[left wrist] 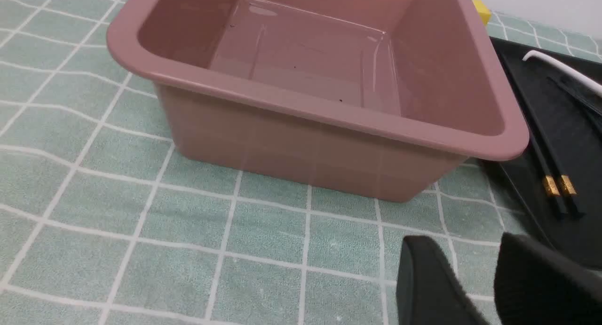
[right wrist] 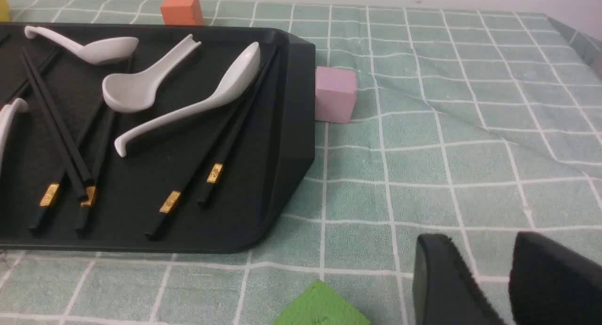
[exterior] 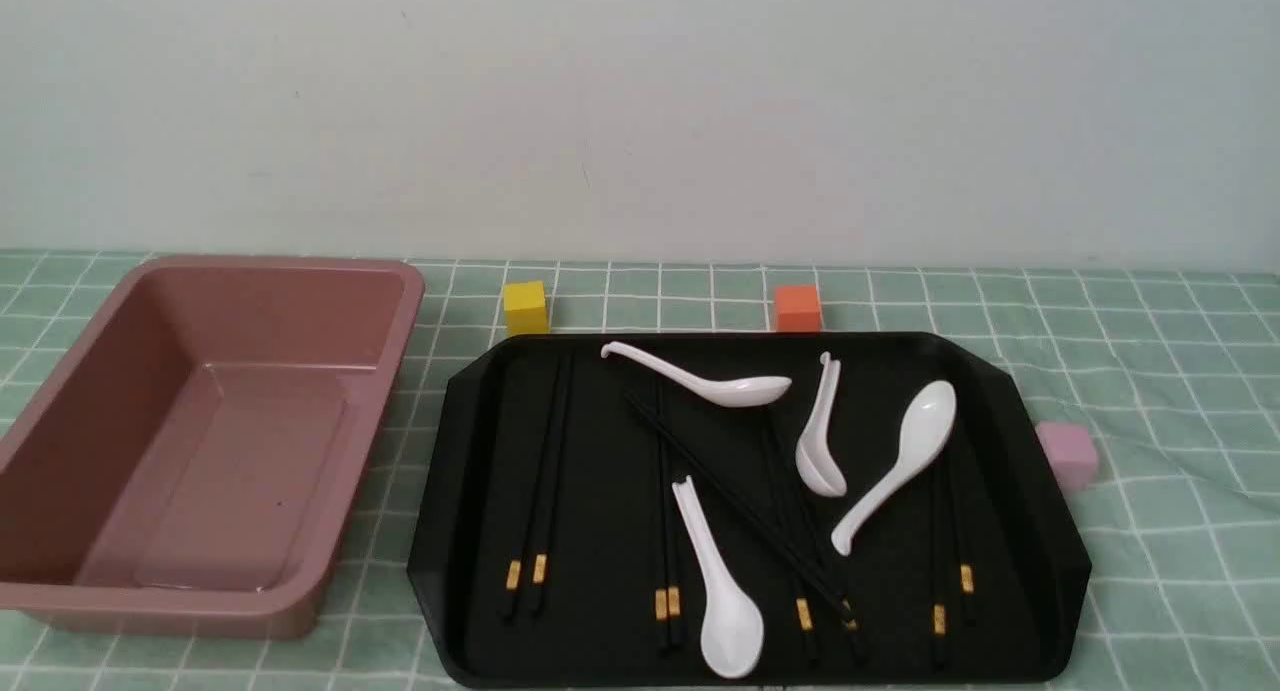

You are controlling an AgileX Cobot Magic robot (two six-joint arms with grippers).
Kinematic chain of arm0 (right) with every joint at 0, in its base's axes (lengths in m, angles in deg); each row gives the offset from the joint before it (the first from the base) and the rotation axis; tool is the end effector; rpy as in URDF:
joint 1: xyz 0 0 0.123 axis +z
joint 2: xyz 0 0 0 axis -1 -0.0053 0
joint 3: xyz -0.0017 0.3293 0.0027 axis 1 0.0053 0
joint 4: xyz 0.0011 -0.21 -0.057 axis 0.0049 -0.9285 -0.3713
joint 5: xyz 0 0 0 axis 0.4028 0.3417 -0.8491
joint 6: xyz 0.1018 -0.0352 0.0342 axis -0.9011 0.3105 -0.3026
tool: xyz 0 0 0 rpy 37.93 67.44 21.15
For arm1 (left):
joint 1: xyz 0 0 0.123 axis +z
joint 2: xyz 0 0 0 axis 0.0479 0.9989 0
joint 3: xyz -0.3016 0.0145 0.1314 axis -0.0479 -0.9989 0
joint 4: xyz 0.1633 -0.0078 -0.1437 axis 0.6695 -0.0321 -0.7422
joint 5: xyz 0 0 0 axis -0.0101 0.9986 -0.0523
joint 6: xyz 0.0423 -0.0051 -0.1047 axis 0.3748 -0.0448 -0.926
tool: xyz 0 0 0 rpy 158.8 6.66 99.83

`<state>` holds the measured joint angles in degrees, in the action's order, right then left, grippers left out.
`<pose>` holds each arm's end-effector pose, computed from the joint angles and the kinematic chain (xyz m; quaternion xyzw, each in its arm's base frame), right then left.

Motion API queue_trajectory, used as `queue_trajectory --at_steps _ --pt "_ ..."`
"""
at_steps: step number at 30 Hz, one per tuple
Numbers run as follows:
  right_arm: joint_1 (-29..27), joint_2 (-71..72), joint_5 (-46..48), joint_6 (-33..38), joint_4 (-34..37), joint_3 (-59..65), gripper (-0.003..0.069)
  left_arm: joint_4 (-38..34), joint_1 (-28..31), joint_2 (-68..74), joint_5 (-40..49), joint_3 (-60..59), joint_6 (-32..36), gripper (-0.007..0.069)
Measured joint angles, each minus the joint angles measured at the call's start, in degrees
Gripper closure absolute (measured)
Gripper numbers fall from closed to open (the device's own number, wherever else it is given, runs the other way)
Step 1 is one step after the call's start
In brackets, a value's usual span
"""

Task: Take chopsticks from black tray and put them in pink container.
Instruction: 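Reach over to the black tray and grasp a pair of chopsticks with the left gripper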

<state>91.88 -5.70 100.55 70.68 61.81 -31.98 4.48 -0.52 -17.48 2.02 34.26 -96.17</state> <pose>-0.0054 -0.0033 0.1683 0.0109 0.8006 0.0141 0.5989 -0.0060 0.0004 0.1616 -0.0904 0.8050 -0.0986 0.5780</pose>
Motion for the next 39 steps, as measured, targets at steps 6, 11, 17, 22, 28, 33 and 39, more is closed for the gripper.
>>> queue_trajectory --at_steps 6,11,17,22,28,33,39 --pt "0.0 0.0 0.0 0.0 0.0 0.0 0.0419 0.0 0.0 0.0 0.0 0.0 0.0 0.0386" --pt "0.0 0.0 0.0 0.0 0.0 0.0 0.0419 0.0 0.0 0.0 0.0 0.0 0.0 0.0386" --pt "0.0 0.0 0.0 0.0 0.0 0.0 0.0419 0.0 0.0 0.0 0.0 0.0 0.0 0.0386" --pt "0.0 0.0 0.0 0.0 0.0 0.0 0.0419 0.0 0.0 0.0 0.0 0.0 0.0 0.0386" --pt "0.0 0.0 0.0 0.0 0.0 0.0 0.0419 1.3 0.0 0.0 0.0 0.0 0.0 0.0386" --pt "0.0 0.0 0.0 0.0 0.0 0.0 0.0419 2.3 0.0 0.0 0.0 0.0 0.0 0.0386" --pt "0.0 0.0 0.0 0.0 0.0 0.0 0.0419 2.4 0.0 0.0 0.0 0.0 0.0 0.0386"
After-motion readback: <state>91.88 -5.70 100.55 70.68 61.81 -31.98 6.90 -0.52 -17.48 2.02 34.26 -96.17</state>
